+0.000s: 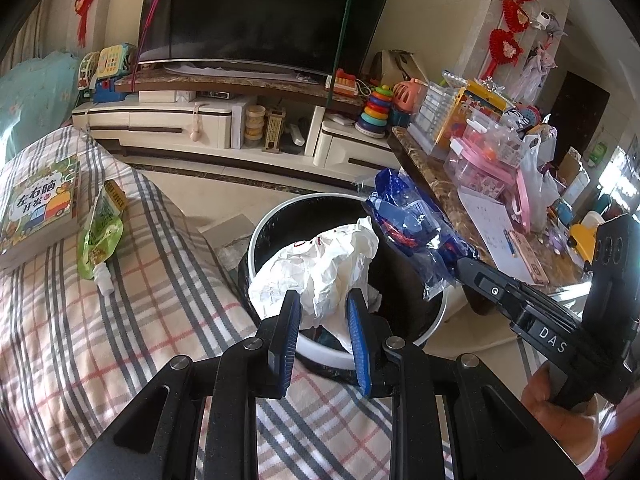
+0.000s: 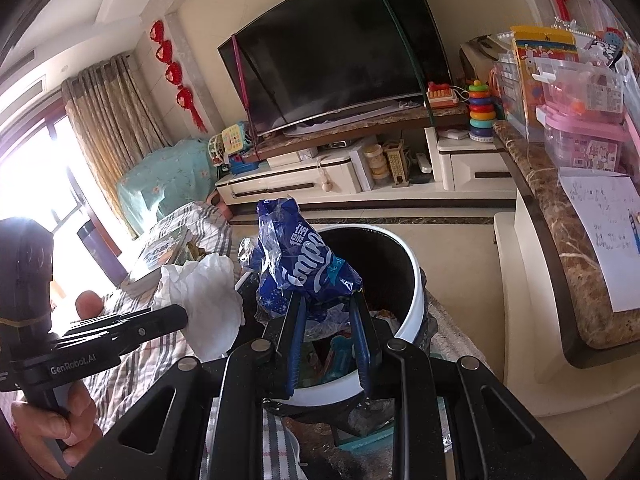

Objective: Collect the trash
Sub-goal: 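Lower the tissue and wrapper into the bin opening with both tools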

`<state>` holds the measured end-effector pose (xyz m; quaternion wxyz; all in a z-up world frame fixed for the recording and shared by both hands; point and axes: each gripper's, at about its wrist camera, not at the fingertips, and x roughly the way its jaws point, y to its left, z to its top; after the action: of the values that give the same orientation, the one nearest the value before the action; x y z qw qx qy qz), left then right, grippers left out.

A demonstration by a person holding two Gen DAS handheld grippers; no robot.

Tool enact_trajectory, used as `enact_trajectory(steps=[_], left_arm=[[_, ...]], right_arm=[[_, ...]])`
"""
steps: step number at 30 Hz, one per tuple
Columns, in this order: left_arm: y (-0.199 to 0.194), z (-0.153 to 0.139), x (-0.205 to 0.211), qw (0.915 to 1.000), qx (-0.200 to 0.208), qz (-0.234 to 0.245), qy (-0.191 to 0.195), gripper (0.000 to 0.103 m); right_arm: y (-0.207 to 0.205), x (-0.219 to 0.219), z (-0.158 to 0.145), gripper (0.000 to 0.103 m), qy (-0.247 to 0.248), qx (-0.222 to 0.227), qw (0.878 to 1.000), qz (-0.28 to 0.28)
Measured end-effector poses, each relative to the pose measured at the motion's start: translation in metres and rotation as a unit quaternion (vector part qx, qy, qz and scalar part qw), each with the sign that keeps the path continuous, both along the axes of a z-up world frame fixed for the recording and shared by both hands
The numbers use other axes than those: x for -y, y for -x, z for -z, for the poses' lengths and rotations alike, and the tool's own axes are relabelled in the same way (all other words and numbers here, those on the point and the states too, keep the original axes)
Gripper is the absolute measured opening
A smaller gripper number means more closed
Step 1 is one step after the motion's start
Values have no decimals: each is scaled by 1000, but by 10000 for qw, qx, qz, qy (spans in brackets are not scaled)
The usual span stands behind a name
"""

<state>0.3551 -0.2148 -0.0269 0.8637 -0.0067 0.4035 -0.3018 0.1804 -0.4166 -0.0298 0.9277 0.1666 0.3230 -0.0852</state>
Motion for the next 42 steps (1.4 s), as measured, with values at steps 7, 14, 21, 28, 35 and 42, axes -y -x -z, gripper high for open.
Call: enact_trajectory(steps=[7,14,21,28,35,42], left_arm=[[-5,3,5,10000,5,10,-56,23],[-11,3,13,9999,-3,20,-127,23],[-17,5,21,9998,-26,51,-189,23],[-22,9,28,9997,-71,55,-228,23],[-28,11,35,9996,-71,68,-283,23],[-36,14,39,9995,-128,26,-272,23]], right_arm=[[-3,0,0,22,60,-38,10000,27],[-8,0,0,22,118,-97,9999,23],[-12,-1,2,22,157,-163,9997,27],[-16,-1,3,22,161,-215,9996,38],[-23,-3,5,22,206,-320,9993,24],[-28,-3,8,22,229,-407,9989,25]])
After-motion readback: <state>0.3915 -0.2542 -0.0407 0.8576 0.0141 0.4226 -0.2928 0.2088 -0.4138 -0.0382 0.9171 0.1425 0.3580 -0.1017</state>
